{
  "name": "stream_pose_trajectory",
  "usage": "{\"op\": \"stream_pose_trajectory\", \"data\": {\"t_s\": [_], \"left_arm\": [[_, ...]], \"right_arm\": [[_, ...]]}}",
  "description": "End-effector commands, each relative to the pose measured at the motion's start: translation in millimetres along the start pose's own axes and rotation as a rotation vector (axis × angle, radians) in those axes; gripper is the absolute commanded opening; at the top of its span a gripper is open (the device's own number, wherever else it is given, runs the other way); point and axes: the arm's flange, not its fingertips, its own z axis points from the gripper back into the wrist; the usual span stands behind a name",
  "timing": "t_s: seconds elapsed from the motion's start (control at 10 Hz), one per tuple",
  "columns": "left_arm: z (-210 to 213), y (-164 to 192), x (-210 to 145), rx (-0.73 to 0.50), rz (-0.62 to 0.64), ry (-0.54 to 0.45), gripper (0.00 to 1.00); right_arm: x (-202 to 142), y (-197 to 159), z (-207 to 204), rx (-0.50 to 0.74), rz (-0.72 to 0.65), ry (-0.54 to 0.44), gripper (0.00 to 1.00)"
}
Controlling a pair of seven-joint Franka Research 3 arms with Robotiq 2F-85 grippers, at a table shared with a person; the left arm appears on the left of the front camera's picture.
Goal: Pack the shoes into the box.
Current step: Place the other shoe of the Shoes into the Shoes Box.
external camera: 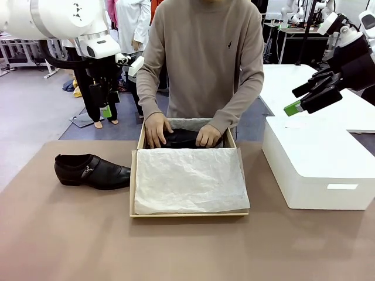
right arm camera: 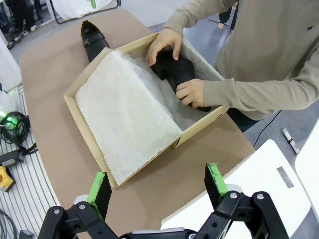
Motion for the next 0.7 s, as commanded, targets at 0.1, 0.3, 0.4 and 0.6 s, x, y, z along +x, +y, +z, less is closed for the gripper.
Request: {"op": "stream_pose_trajectory", "data": {"t_s": [0.1,0.3,0.4,0.6], "left_arm": [[2,2,-3,0.004,-0.013,-0.002,1.0],[1,-11,-12,0.019,0.015,0.005,1.0],[2,-20,-29,0.036,0.018,0.014,1.0],[4,-32,-58,0.08,0.042,0.032,1.0]], "right_arm": [[1,-1,0,0.01,0.0,-0.014,1.0],[1,-1,0,0.01,0.0,-0.014,1.0],[1,-1,0,0.01,0.0,-0.014,1.0],[1,-1,0,0.01,0.0,-0.014,1.0]]}}
